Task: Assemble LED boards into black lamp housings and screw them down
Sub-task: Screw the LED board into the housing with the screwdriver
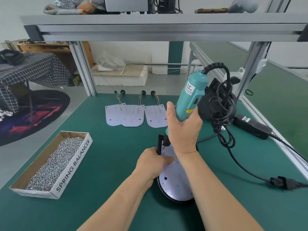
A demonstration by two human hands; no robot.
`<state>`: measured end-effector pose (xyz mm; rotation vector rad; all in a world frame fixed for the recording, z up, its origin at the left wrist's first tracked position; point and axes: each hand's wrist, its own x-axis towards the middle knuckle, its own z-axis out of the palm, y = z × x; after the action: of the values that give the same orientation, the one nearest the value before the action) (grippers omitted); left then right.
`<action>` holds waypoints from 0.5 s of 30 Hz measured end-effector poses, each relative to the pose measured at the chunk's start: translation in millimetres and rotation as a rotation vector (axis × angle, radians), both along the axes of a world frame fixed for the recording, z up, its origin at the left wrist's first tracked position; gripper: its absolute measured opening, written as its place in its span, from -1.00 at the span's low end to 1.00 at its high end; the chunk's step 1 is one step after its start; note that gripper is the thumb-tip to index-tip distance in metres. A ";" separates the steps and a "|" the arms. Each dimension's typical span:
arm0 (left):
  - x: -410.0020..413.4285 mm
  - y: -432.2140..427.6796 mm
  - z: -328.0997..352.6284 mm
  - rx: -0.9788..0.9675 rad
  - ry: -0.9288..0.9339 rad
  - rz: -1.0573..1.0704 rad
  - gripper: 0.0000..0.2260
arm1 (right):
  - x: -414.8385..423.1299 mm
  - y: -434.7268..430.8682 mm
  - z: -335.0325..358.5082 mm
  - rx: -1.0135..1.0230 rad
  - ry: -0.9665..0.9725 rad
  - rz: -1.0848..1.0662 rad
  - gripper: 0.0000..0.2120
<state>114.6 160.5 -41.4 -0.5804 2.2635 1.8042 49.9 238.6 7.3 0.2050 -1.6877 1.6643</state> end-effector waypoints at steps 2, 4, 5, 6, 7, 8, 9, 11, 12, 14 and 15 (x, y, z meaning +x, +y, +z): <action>0.8 0.5 -0.5 0.003 0.000 0.001 -0.66 | 0.6 -0.7 -0.7 0.017 -0.015 -0.006 -0.71; 2.0 1.0 -0.4 0.006 -0.001 0.001 -0.65 | 0.3 -1.0 -1.4 0.021 -0.022 -0.009 -0.73; 3.0 1.1 0.3 0.006 -0.005 0.000 -0.65 | 1.0 -0.6 -2.1 0.014 -0.028 0.002 -0.75; 3.5 1.0 1.3 0.007 -0.007 -0.004 -0.65 | 2.3 0.5 -2.3 0.005 -0.034 0.018 -0.76; 3.3 0.8 2.1 0.010 -0.008 -0.009 -0.64 | 4.5 2.2 -1.2 -0.006 -0.038 0.034 -0.74; 2.9 0.6 3.0 0.011 -0.009 -0.014 -0.64 | 7.1 4.0 1.0 -0.020 -0.040 0.052 -0.70; 2.6 0.2 3.6 0.011 -0.010 -0.015 -0.64 | 9.8 6.6 4.7 -0.047 -0.047 0.071 -0.67; 3.0 0.0 5.3 0.012 -0.016 -0.012 -0.64 | 13.7 13.6 17.5 -0.173 -0.063 0.098 -0.71; 3.3 -0.1 5.9 0.011 -0.018 -0.009 -0.64 | 13.7 19.2 24.0 -0.242 -0.073 0.088 -0.74; 4.7 -0.1 6.4 0.007 -0.018 -0.007 -0.64 | 11.7 36.6 31.3 -0.329 -0.103 0.043 -0.80; 5.2 -0.1 6.8 0.007 -0.014 -0.007 -0.63 | 10.8 48.3 30.7 -0.346 -0.120 0.020 -0.84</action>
<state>119.8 160.5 -34.7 -0.5815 2.2467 1.7985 60.7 286.9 38.0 -0.0456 -1.4546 1.9847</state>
